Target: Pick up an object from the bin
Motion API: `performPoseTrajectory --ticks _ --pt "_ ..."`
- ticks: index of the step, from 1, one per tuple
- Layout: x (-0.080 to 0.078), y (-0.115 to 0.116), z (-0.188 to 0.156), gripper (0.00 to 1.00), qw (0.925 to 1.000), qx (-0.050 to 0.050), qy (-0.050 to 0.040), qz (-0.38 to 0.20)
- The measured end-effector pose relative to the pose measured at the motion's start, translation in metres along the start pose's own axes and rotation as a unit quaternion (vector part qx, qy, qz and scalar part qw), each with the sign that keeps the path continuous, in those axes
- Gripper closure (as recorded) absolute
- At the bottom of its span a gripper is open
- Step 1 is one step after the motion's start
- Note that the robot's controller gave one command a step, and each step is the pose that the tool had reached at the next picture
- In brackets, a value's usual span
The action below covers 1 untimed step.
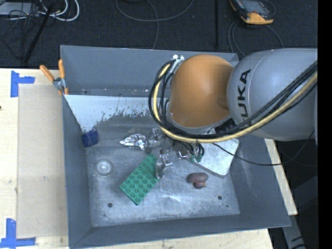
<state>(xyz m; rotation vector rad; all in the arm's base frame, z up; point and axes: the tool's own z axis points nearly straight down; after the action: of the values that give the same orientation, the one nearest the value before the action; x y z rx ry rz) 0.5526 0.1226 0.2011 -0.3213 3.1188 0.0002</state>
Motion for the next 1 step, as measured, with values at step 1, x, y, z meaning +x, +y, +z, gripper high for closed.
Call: performPoseTrajectory --ticks 1 --pt "0.0084 -0.0196 0.0554 1.00 0.9982 -0.001 0.0062 -0.060"
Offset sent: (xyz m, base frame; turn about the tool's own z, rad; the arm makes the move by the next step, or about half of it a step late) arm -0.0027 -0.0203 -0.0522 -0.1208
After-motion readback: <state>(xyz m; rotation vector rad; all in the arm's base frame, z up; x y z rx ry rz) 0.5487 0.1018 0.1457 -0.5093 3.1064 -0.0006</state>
